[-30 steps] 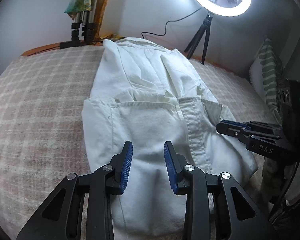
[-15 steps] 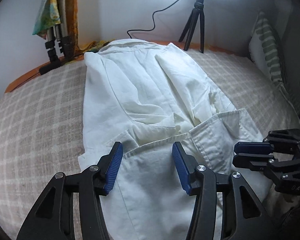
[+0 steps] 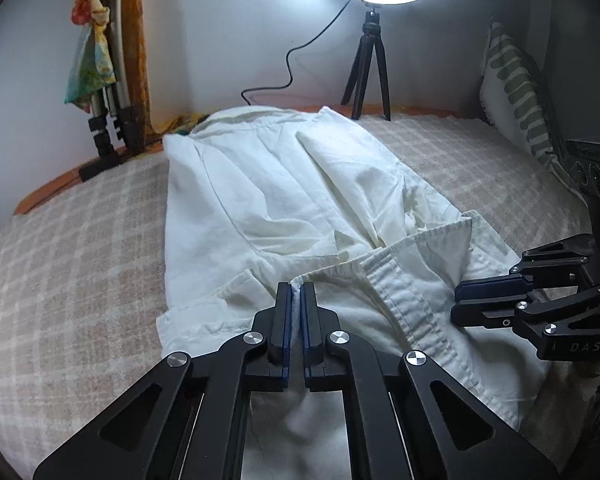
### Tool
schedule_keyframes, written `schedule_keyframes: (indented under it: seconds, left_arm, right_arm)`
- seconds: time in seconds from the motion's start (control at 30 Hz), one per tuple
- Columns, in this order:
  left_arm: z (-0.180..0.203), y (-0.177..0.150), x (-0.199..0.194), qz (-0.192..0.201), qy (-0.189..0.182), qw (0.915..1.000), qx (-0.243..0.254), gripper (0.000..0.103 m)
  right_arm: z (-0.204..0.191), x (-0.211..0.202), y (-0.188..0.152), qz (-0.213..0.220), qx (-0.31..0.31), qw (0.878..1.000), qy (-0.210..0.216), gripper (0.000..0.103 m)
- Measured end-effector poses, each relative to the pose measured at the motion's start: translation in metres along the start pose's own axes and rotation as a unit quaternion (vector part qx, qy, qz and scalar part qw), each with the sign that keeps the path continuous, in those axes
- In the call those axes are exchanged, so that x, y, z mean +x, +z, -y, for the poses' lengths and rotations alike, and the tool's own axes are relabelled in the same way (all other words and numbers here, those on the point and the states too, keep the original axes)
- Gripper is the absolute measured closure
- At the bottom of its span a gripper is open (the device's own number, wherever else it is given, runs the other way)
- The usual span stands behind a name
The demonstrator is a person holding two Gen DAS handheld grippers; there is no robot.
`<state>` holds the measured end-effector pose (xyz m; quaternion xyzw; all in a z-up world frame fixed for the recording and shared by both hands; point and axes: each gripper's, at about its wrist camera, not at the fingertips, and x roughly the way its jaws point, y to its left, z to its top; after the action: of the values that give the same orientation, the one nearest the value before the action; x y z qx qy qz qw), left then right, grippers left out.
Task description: Fold small clothes
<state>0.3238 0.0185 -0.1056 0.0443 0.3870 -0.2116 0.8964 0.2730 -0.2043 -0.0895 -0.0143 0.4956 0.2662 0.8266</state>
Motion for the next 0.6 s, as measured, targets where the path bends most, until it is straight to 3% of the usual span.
schedule_keyframes:
  seconds: [0.13,0.23,0.3,0.5,0.53,0.6]
  left_arm:
    - [-0.004,0.013,-0.008,0.000,0.008,0.9999,-0.006,0.091]
    - [-0.017,0.023,-0.023,0.021,0.010,0.9992,-0.033,0.070]
    - [-0.029,0.028,-0.033,0.033,0.000,0.9982,-0.050,0.068]
    - [-0.053,0.044,-0.033,0.031,0.008,0.9986,-0.042,0.068]
    - [-0.057,0.047,-0.028,0.025,0.007,0.9989,-0.039,0.067]
    - [-0.067,0.050,-0.016,0.013,0.009,0.9990,-0.041,0.052]
  right_arm:
    - [0.003,-0.002,0.001,-0.002,0.006,1.000,-0.001,0.087]
    - [0.008,-0.009,0.004,0.008,0.015,1.000,-0.007,0.087]
    - [0.015,-0.019,0.010,0.025,0.027,0.999,-0.007,0.082]
    - [0.044,-0.042,0.044,0.068,0.039,0.997,-0.008,0.081]
    - [0.048,-0.042,0.051,0.072,0.034,0.997,-0.012,0.078]
    - [0.060,-0.040,0.066,0.081,0.031,0.996,-0.014,0.062]
